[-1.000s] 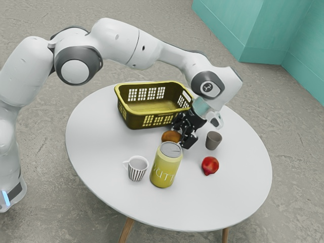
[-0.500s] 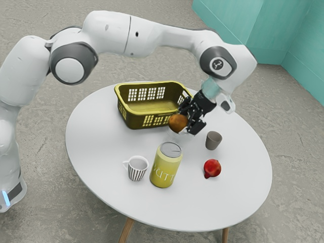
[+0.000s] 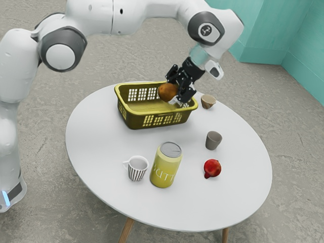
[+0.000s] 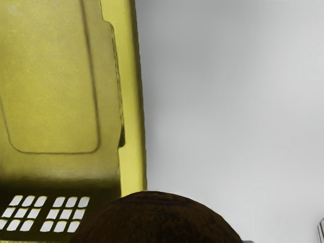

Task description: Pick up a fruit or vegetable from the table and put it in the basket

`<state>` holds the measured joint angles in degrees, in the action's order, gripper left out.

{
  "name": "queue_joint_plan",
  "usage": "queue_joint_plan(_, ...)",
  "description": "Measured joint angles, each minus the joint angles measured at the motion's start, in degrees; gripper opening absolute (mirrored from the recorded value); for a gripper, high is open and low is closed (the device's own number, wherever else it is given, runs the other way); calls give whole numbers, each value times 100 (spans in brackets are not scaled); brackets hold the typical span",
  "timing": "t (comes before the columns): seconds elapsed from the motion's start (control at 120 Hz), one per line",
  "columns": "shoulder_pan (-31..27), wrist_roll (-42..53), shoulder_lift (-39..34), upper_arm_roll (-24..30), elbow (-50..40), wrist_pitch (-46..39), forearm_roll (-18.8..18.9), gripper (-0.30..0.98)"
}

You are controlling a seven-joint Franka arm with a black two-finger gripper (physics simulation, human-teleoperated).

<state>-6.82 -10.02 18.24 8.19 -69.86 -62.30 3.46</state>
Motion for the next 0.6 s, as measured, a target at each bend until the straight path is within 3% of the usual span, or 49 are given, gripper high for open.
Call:
queue_joint_plan(0.2,-410,79,-296,-111,-457,-181,90,32)
queue_joint_plan(0.6,-547,606,-355,-491,-1249,-1639,161,33)
